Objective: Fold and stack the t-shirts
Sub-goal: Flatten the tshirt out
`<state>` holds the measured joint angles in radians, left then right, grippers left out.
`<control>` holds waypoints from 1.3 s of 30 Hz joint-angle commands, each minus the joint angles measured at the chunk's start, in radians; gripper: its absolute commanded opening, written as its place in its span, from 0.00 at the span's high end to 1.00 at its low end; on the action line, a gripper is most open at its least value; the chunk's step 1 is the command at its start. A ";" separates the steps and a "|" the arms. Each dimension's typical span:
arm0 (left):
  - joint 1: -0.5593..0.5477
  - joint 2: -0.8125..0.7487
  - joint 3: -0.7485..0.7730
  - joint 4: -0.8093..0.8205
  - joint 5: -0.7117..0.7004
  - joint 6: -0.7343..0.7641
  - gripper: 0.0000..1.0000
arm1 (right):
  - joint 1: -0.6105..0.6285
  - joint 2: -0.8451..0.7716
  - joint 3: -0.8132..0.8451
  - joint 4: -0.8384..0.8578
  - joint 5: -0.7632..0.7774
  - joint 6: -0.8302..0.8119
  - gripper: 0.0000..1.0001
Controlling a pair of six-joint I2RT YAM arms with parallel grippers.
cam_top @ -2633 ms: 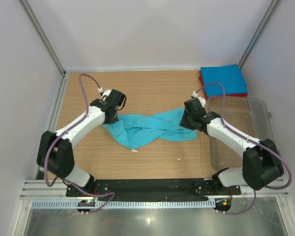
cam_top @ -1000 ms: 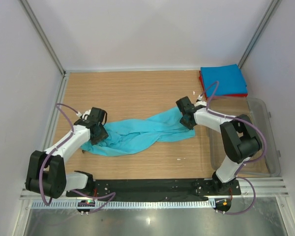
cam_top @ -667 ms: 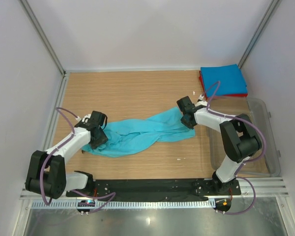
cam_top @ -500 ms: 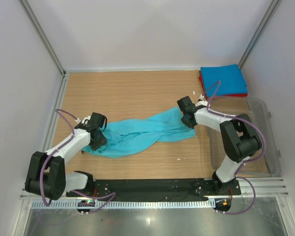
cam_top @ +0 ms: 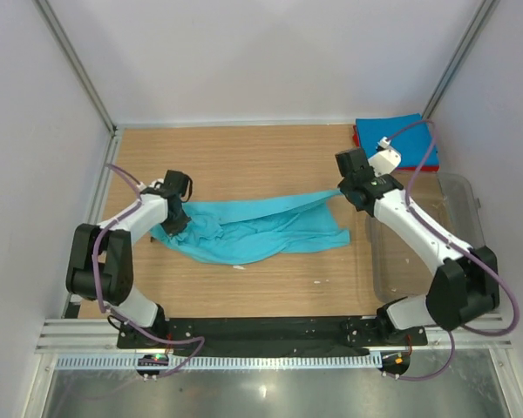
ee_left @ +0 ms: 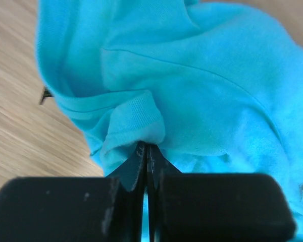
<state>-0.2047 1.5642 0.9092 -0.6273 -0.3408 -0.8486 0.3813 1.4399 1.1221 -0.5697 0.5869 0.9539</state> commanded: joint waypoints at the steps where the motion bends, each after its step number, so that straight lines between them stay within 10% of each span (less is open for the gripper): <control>1: 0.008 -0.012 0.120 -0.040 -0.067 0.045 1.00 | -0.004 -0.108 -0.048 -0.061 0.065 -0.020 0.99; 18: 0.013 -0.486 -0.216 -0.302 -0.216 -0.299 0.98 | -0.004 -0.251 -0.225 0.034 -0.067 -0.052 0.99; 23: 0.013 -0.498 -0.058 -0.293 -0.204 -0.111 0.45 | -0.004 -0.257 -0.226 0.044 -0.096 -0.064 0.99; 29: -0.012 -0.492 -0.062 -0.027 0.197 -0.006 0.53 | -0.004 -0.256 -0.240 0.056 -0.122 -0.066 0.99; 39: -0.012 -0.388 -0.243 0.188 0.276 -0.148 0.60 | -0.004 -0.253 -0.245 0.067 -0.131 -0.069 0.99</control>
<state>-0.2157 1.1721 0.6937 -0.5648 -0.1146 -0.9478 0.3809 1.2045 0.8818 -0.5385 0.4416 0.8925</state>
